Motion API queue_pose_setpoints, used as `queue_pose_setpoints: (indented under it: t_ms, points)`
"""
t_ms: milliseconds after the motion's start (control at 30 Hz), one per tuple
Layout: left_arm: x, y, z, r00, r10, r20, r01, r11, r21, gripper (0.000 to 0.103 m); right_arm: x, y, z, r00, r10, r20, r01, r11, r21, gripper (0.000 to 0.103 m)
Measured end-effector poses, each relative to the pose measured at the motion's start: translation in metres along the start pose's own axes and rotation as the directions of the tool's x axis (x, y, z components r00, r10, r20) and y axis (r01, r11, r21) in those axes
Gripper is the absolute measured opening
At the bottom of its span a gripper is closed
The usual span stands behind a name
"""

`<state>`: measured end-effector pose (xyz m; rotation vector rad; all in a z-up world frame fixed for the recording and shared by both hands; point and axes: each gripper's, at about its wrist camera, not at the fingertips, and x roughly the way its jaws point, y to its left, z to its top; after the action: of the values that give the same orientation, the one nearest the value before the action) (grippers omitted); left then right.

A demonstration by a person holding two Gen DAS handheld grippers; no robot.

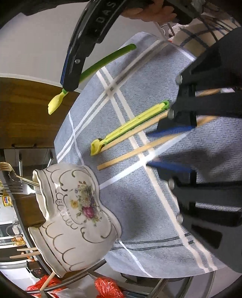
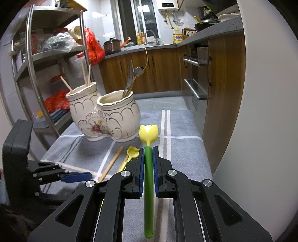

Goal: Organize utensils
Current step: 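Grasp a fourth wooden chopstick with the left tool while the right tool holds the spoon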

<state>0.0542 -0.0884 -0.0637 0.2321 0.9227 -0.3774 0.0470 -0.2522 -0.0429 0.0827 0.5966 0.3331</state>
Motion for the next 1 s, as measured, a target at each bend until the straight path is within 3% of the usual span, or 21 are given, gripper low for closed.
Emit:
queue_pose_setpoints:
  t_ms: [33,267,633,733,867,1000]
  points:
    - [0.0,0.0,0.0,1.0,0.003,-0.001,-0.003,1.0,0.011,0.008,0.0,0.0,0.0,1.0,0.002,0.001,-0.002,1.0,0.0,0.01]
    - [-0.004,0.01,-0.001,1.0,-0.001,0.025,-0.001,0.998,0.063,0.006,-0.004,0.002,0.003,1.0,0.011,0.017,-0.011,1.0,-0.004,0.01]
    - [-0.049,0.054,-0.01,0.979,-0.01,0.206,0.0,0.999,0.05,0.005,0.001,0.017,0.004,0.999,0.035,0.013,-0.035,0.999,-0.022,0.01]
    - [-0.049,0.056,-0.008,0.983,0.004,0.183,-0.018,0.997,0.079,0.005,0.003,0.02,0.008,0.999,0.034,0.013,-0.033,0.999,-0.03,0.01]
    - [-0.032,0.052,-0.013,0.999,-0.024,0.047,0.016,0.987,0.163,0.005,0.005,0.024,0.01,0.999,0.037,0.013,-0.036,0.999,-0.036,0.01]
    - [-0.022,0.05,-0.021,0.998,-0.05,-0.044,0.057,0.983,0.174,0.006,0.008,0.025,0.009,0.999,0.037,0.001,-0.037,0.999,-0.038,0.01]
